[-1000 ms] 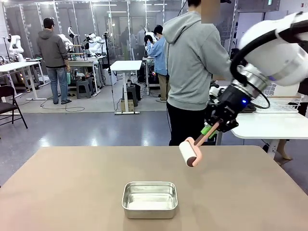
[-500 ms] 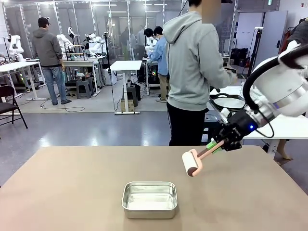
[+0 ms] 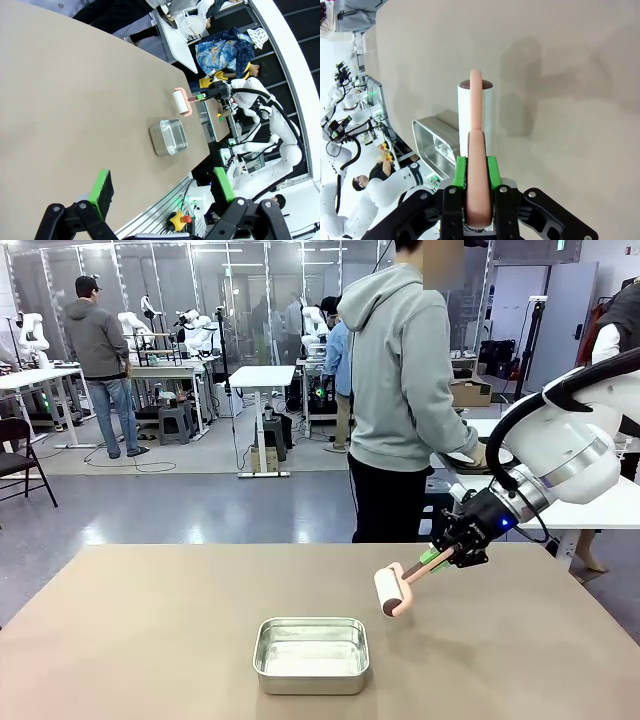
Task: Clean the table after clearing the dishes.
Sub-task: When the right (or left) Handle tray is removed, use the right hand (or left hand) to clean the right (or left) side of the table with the Lint Roller.
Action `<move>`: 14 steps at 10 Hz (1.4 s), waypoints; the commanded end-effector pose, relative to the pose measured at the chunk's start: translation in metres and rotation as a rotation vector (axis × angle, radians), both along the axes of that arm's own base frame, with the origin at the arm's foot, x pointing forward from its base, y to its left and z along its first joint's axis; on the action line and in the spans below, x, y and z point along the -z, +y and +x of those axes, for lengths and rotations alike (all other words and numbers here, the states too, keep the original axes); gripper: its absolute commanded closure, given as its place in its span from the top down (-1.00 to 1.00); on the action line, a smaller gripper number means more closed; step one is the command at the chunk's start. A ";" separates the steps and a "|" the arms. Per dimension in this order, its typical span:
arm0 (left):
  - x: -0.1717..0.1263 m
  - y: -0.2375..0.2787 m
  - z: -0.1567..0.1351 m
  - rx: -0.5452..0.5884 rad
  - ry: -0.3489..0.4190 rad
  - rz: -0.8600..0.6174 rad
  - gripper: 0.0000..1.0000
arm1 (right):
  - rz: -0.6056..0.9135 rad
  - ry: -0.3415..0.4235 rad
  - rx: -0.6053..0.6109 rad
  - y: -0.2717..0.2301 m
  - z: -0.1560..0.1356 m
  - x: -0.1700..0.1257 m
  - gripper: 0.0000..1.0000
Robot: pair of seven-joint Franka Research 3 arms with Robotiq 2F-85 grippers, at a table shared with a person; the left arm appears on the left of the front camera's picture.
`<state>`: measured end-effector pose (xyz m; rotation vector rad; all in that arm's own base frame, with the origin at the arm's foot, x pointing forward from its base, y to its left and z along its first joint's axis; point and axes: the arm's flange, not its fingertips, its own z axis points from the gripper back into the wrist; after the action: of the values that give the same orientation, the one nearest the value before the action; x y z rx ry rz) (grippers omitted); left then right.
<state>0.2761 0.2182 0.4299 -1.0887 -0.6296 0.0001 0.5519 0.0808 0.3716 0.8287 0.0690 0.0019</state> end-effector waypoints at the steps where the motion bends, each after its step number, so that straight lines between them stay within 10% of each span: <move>1: -0.001 0.002 -0.003 0.007 -0.009 -0.008 1.00 | 0.006 -0.060 0.029 -0.002 -0.004 0.009 -0.59; 14: -0.001 0.002 -0.003 0.007 -0.009 -0.008 1.00 | -0.145 -0.026 0.153 -0.080 0.002 0.050 -0.59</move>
<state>0.2761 0.2183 0.4299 -1.0888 -0.6297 0.0003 0.5531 0.0247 0.3371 0.7951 0.0198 -0.1128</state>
